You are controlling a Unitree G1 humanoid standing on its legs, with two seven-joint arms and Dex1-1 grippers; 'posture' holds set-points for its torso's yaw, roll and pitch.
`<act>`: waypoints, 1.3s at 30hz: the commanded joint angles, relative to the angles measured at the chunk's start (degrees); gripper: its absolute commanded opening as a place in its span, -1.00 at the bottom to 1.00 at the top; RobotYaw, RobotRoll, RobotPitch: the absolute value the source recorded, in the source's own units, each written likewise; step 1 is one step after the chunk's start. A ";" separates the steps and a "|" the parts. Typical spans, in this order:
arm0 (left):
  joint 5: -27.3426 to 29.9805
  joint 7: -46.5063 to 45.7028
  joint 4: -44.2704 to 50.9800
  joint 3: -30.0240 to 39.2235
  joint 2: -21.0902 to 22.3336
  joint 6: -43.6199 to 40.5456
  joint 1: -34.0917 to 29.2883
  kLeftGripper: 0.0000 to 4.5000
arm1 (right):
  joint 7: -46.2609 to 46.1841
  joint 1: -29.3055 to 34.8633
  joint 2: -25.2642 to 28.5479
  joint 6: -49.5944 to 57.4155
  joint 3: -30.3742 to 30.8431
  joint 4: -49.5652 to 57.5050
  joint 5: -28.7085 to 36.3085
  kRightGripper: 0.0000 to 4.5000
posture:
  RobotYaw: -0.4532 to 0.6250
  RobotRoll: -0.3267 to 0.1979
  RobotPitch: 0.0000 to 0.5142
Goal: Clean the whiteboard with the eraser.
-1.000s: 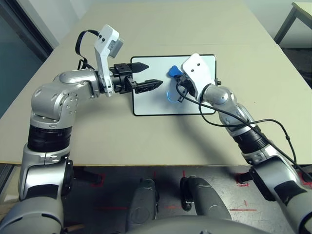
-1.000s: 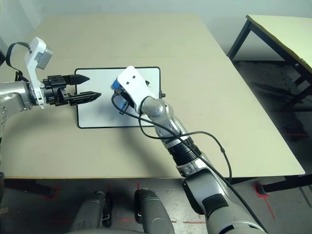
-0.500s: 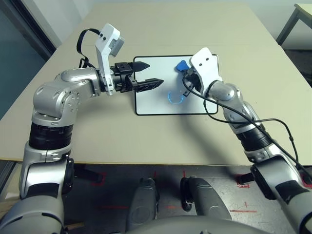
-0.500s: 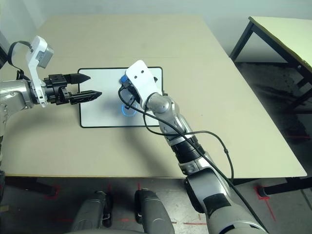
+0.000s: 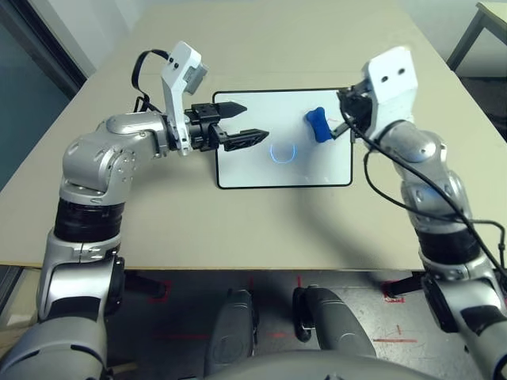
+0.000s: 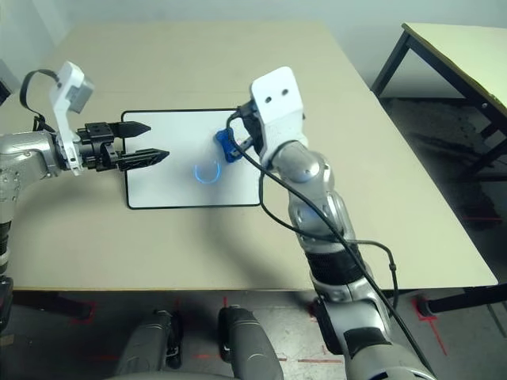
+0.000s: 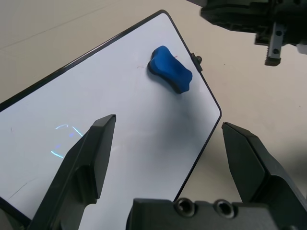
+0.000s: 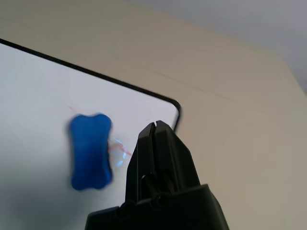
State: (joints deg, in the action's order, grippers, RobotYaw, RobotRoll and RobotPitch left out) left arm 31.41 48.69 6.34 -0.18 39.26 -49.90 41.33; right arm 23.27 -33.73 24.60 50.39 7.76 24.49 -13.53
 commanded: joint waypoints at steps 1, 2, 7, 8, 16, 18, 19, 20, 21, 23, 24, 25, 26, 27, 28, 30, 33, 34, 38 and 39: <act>-0.76 0.83 -0.73 -1.10 -0.30 0.84 0.06 1.00 | 0.09 2.43 0.84 6.10 -1.88 2.85 0.70 -0.97 | -0.25 0.25 -0.47; -0.80 0.88 -0.88 -1.23 -0.39 0.97 0.09 1.00 | 0.20 2.81 0.65 7.52 -2.24 3.20 1.30 -0.97 | -0.25 0.25 -0.47; -0.99 1.23 -1.45 -1.48 -0.55 1.31 0.40 1.00 | 0.11 1.69 -3.38 13.35 -2.97 3.99 5.07 -0.92 | -0.25 0.25 -0.45; -1.06 1.34 -1.49 -1.53 -0.51 1.36 0.37 1.00 | -0.06 0.97 -4.02 13.97 -2.47 3.72 5.49 -0.77 | -0.25 0.25 -0.45; -1.60 1.21 -1.17 -1.55 -0.02 1.39 0.02 1.00 | -0.64 -5.50 -9.51 19.31 -0.63 0.83 9.91 0.33 | -0.20 0.25 -0.45; -1.63 0.95 -0.76 -1.46 0.02 1.22 -0.29 1.00 | -0.92 -6.68 -10.08 20.37 -0.41 0.17 10.80 0.65 | -0.18 0.25 -0.44; -1.60 0.75 -0.51 -1.35 0.01 1.05 -0.44 1.00 | -1.13 -7.19 -10.38 20.83 -0.38 -0.12 11.11 0.81 | -0.17 0.25 -0.44; -1.55 0.62 -0.29 -1.21 0.06 0.92 -0.61 1.00 | -1.46 -7.69 -10.73 21.29 -0.33 -0.49 11.31 0.96 | -0.17 0.25 -0.44; -1.50 0.49 -0.07 -1.02 0.16 0.80 -0.85 1.00 | -1.99 -8.17 -11.26 21.72 -0.17 -1.16 11.53 0.99 | -0.17 0.25 -0.44; -1.37 0.20 0.38 -0.76 0.27 0.55 -1.23 1.00 | -2.87 -8.58 -11.86 21.93 0.27 -2.37 11.79 0.99 | -0.15 0.25 -0.43; -1.30 0.05 0.58 -0.66 0.31 0.46 -1.39 1.00 | -3.34 -8.64 -12.12 21.74 0.54 -3.09 11.84 0.99 | -0.15 0.25 -0.42; -1.24 -0.07 0.74 -0.55 0.35 0.39 -1.55 1.00 | -3.95 -8.69 -12.54 21.40 0.76 -4.04 11.81 0.99 | -0.15 0.25 -0.42; -1.20 -0.16 0.84 -0.48 0.40 0.36 -1.68 1.00 | -4.50 -8.72 -12.95 20.99 0.94 -5.01 11.80 0.99 | -0.14 0.25 -0.42; -1.15 -0.24 0.92 -0.46 0.42 0.32 -1.74 1.00 | -4.88 -8.76 -13.16 20.73 1.00 -5.59 11.87 0.99 | -0.14 0.25 -0.42; -1.10 -0.32 1.00 -0.41 0.43 0.30 -1.84 1.00 | -5.28 -8.77 -13.40 20.19 1.19 -6.42 11.85 0.99 | -0.14 0.25 -0.42; -1.06 -0.41 1.05 -0.35 0.46 0.30 -1.97 1.00 | -6.12 -8.94 -13.84 18.89 1.49 -8.29 11.65 0.99 | -0.13 0.25 -0.41; -0.99 -0.54 1.11 -0.21 0.49 0.25 -2.07 1.00 | -7.30 -9.57 -14.42 16.68 1.87 -11.26 11.37 0.99 | -0.12 0.25 -0.41; -0.94 -0.64 1.18 -0.14 0.49 0.19 -2.09 1.00 | -7.64 -9.83 -14.54 15.92 1.95 -12.05 11.30 0.99 | -0.12 0.25 -0.41; -0.67 -0.94 1.50 0.01 0.54 0.02 -2.25 1.00 | -8.58 -10.61 -14.67 13.81 2.14 -13.57 11.25 0.99 | -0.12 0.25 -0.41; -0.59 -1.04 1.62 0.07 0.55 -0.05 -2.34 1.00 | -8.81 -10.90 -14.71 13.40 2.13 -13.72 11.26 0.99 | -0.11 0.25 -0.41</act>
State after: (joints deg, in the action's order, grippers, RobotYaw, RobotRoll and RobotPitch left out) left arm 30.74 47.73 6.79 -0.82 39.40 -49.24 39.88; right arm 14.94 -43.98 10.20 64.72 9.52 11.58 -2.25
